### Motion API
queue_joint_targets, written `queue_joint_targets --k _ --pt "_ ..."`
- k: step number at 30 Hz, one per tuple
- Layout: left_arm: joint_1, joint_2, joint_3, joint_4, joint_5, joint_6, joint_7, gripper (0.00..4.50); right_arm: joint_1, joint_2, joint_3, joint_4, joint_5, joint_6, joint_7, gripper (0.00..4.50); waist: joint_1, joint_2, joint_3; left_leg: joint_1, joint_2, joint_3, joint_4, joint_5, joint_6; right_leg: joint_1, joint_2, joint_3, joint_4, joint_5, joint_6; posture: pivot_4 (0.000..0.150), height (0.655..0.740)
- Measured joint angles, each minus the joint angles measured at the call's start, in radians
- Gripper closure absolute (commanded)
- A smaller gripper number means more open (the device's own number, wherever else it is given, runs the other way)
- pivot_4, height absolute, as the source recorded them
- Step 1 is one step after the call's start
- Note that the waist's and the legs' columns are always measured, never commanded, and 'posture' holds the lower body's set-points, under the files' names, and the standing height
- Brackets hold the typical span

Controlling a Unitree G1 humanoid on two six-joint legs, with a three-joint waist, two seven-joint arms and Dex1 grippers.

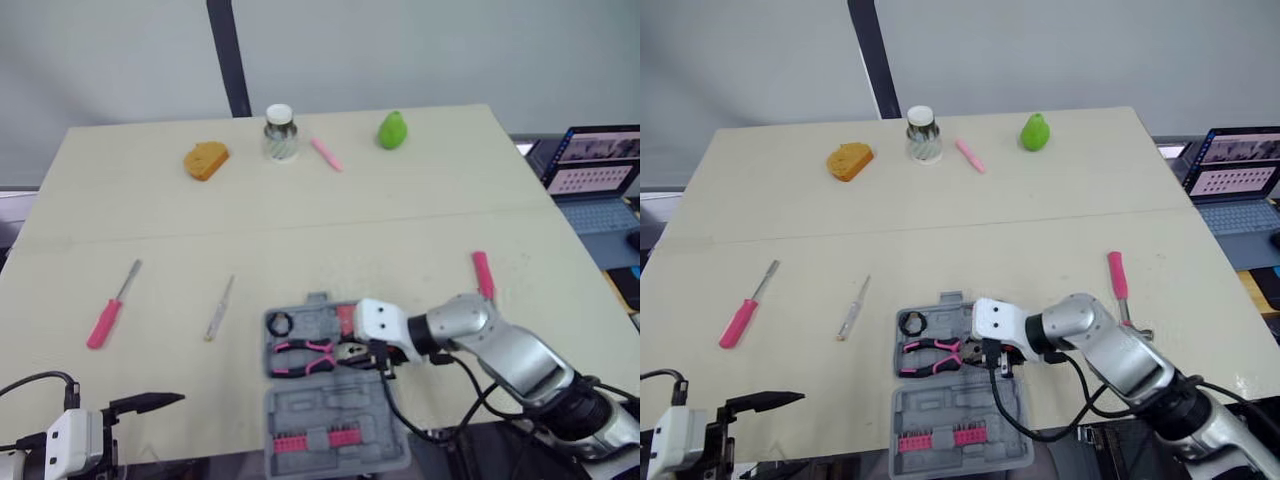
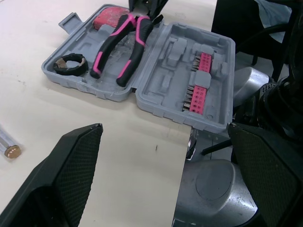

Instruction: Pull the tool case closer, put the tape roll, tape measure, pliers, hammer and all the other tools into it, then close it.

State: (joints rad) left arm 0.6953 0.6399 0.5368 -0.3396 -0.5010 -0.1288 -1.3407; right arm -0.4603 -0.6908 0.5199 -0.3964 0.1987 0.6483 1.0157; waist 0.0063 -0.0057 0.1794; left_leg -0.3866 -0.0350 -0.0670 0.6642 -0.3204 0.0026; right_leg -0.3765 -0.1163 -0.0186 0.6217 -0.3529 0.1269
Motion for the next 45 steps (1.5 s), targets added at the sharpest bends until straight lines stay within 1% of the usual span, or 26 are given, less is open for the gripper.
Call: queue_joint_targets --k 6,13,22,27,38,45 --pt "0.006 0.000 -0.006 -0.002 -0.007 0.000 0.009 0.00 -0.013 0.035 0.017 0.052 -0.031 -0.027 0.002 3.53 -0.009 0.000 0.000 0.000 0.000 0.000 0.000 0.000 0.000 0.000 0.000 0.000 0.000 0.000 0.000 0.150 0.7356" --pt "0.007 -0.001 -0.009 -0.002 -0.013 -0.017 0.001 0.00 -0.008 0.037 0.018 0.053 -0.040 -0.037 0.018 3.53 -0.010 0.000 0.000 0.000 0.001 0.000 -0.001 0.000 -0.001 0.000 0.000 0.000 0.000 0.000 0.000 0.150 0.7356" --pt "0.005 -0.031 -0.019 0.008 -0.052 -0.064 -0.014 0.00 -0.001 0.045 0.018 0.053 -0.042 -0.038 0.030 3.53 -0.009 0.000 0.000 0.000 0.001 0.000 0.000 -0.001 0.000 0.000 0.000 0.000 0.000 0.000 0.000 0.150 0.7356" --pt "0.002 -0.038 -0.019 0.046 -0.052 -0.095 -0.009 0.00 0.000 0.052 0.018 0.054 -0.043 -0.040 0.030 3.53 -0.009 0.000 0.000 0.000 0.001 0.000 0.000 -0.001 -0.001 0.000 0.000 0.000 0.000 0.000 0.000 0.150 0.7356" --pt "-0.013 -0.064 -0.007 0.086 -0.051 -0.153 0.039 0.00 0.000 0.055 0.018 0.057 -0.044 -0.041 0.032 3.53 -0.009 0.000 0.000 0.000 0.001 0.000 0.000 -0.001 -0.001 0.000 0.000 0.000 0.000 0.000 0.000 0.150 0.7356" --pt "-0.012 -0.064 -0.007 0.085 -0.050 -0.156 0.050 0.00 0.001 0.058 0.018 0.077 -0.044 -0.059 0.037 3.53 -0.010 0.000 0.000 0.000 0.001 0.000 0.000 -0.001 -0.001 0.000 0.000 0.000 0.000 0.000 0.000 0.150 0.7356"
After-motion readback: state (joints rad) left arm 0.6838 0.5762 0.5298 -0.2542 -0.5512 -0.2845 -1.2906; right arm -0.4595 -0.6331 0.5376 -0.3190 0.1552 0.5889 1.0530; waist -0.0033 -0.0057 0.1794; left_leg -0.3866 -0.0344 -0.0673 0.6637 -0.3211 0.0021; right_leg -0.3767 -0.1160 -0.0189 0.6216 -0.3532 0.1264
